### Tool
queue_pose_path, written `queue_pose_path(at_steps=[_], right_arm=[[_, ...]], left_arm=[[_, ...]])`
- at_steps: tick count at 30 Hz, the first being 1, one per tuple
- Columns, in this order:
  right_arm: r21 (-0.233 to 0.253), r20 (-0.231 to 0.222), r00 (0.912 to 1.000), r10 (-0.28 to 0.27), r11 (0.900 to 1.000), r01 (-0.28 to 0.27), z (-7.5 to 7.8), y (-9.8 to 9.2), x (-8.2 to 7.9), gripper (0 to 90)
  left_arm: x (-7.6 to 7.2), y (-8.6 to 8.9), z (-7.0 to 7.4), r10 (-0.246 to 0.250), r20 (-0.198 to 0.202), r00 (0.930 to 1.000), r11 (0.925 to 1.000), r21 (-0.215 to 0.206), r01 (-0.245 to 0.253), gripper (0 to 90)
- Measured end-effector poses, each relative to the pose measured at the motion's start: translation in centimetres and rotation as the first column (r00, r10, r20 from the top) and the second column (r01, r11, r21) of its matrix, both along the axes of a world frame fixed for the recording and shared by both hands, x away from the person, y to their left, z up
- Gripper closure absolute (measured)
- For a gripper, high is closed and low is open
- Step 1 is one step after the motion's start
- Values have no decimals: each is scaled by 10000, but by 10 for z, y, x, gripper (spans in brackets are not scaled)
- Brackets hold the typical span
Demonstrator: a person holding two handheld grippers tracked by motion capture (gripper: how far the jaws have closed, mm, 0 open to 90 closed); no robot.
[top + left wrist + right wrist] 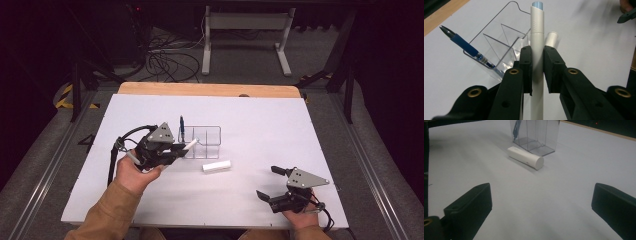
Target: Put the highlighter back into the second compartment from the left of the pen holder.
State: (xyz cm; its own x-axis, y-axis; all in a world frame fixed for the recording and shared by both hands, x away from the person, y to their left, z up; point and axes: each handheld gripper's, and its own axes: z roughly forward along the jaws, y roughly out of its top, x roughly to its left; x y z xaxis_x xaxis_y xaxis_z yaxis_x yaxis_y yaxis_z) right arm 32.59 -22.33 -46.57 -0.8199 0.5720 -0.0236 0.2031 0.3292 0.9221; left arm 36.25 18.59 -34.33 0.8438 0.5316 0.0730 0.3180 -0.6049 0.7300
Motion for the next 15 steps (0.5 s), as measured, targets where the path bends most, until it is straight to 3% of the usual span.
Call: queue_pose_path(at_steps=[6, 10, 15], right_arm=[[-1, 2, 10000, 0, 10000, 0, 0, 0, 0, 37], [4, -2, 10000, -2, 10000, 2, 0, 0, 0, 37], [3, -8, 10000, -10, 10000, 10, 0, 0, 0, 37]], left_arm=[[0, -2, 4, -33, 163, 9999, 9998, -195, 36, 781], [2, 1, 8, 20, 450, 9990, 9966, -824, 18, 781], [4, 5, 13, 116, 647, 9978, 9857, -1688, -6, 781]])
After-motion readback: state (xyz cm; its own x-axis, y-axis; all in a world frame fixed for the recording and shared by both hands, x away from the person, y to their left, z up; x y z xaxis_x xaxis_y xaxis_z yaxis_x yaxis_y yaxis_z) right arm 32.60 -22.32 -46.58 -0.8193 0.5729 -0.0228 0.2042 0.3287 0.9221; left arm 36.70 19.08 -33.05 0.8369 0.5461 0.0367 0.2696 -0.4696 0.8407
